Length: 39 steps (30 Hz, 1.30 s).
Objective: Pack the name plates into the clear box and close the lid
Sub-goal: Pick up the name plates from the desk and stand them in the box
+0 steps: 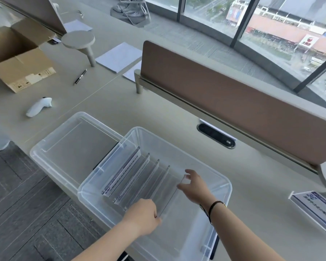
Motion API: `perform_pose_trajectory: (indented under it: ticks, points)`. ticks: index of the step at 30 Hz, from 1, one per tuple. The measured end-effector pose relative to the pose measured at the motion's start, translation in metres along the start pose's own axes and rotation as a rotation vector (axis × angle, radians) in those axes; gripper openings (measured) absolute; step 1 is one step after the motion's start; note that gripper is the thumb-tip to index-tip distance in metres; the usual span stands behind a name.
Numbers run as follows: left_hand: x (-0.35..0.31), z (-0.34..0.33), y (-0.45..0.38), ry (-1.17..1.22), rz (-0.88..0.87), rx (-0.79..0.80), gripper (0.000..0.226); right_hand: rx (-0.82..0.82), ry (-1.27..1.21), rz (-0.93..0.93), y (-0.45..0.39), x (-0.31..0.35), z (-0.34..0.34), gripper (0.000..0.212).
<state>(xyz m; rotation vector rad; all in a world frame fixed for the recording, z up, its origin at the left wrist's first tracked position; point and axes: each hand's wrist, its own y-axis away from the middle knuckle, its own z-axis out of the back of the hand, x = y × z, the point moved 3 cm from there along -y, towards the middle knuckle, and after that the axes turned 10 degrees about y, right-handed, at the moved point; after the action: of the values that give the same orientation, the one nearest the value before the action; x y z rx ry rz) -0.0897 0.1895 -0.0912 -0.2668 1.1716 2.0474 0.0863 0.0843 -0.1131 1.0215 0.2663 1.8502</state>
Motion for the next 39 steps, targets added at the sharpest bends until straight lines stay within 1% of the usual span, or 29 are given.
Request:
perform_pose_trajectory:
  ticks: [2,8,15,25,31,35,39]
  points:
    - [0.001,-0.001,0.001,0.006,0.004,-0.007,0.046,0.013,-0.024,-0.003,0.000,0.000,-0.002,0.071]
    - [0.001,0.003,0.007,0.014,0.009,-0.027,0.026,0.038,-0.118,-0.005,-0.002,0.003,-0.011,0.068]
    - [0.005,0.003,0.009,0.020,0.011,-0.043,0.029,0.035,-0.091,0.024,-0.002,0.011,-0.013,0.070]
    - [0.002,0.004,0.013,0.001,-0.013,-0.068,0.033,0.024,-0.108,0.012,-0.002,0.011,-0.014,0.070]
    - [0.003,0.004,0.012,0.014,-0.027,-0.067,0.032,0.047,-0.073,0.012,-0.002,0.010,-0.012,0.070]
    - [0.003,0.003,0.012,0.014,-0.023,-0.068,0.032,0.029,-0.047,-0.004,0.003,0.012,-0.014,0.074]
    - [-0.002,0.013,0.014,0.099,-0.055,-0.108,0.028,0.009,-0.038,0.001,0.015,0.015,-0.013,0.079]
